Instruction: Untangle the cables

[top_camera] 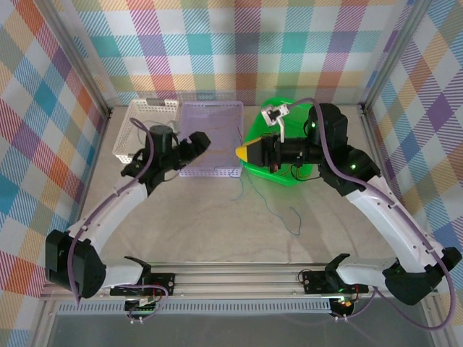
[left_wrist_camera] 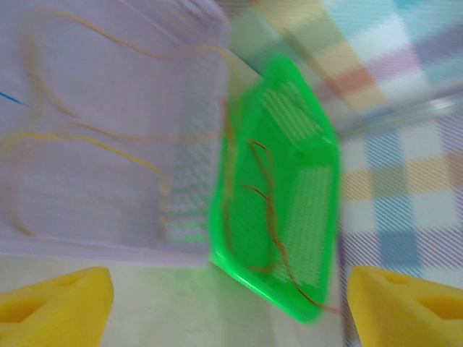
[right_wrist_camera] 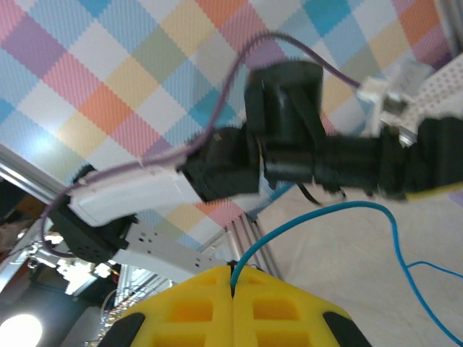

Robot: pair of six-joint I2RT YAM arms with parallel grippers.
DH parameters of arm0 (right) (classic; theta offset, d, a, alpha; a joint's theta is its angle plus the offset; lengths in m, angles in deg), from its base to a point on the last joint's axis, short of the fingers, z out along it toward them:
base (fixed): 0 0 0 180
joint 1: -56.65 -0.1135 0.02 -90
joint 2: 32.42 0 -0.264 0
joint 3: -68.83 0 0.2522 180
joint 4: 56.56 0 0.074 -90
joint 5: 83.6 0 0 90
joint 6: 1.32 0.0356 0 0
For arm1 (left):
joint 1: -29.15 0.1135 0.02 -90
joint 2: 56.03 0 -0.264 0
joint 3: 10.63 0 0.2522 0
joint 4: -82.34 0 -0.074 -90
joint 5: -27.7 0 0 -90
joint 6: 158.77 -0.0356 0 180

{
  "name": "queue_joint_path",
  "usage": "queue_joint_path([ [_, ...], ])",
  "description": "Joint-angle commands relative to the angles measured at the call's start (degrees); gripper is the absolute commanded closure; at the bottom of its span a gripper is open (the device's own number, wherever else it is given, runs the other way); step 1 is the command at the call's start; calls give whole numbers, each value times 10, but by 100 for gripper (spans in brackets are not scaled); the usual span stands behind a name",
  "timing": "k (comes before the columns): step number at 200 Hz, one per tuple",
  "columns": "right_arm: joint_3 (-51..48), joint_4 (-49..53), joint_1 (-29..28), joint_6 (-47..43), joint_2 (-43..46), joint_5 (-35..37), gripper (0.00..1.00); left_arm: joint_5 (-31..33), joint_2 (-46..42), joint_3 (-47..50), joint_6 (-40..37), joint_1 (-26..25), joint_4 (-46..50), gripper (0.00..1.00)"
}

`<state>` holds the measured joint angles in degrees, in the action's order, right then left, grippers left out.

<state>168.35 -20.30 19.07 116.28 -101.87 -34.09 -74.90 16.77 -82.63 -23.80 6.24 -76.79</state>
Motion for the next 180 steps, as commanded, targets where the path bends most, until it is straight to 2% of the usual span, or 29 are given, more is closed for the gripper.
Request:
queue_joint_path([
  [1, 33, -10, -2, 20, -13, -46, 100, -38, -51, 47, 42, -39, -163, 15],
  [23, 25, -42, -2, 49, -18, -67, 100, -27, -80, 78, 53, -72, -205, 14],
  [69, 8, -52, -2, 58, -14, -64, 100, -5, -97, 167, 157, -109, -347, 16],
  [92, -3, -55, -2, 57, -8, -58, 100, -1, -98, 181, 172, -134, -378, 20],
  [119, -11, -65, -2, 62, -4, -56, 100, 13, -104, 195, 180, -162, -386, 27],
  [146, -16, -66, -2, 62, -2, -52, 100, 18, -100, 203, 195, -183, -410, 40],
  [164, -16, -60, -2, 56, 0, -46, 100, 21, -100, 206, 193, -199, -408, 39],
  [180, -18, -58, -2, 53, 4, -42, 100, 26, -109, 220, 195, -205, -408, 32],
])
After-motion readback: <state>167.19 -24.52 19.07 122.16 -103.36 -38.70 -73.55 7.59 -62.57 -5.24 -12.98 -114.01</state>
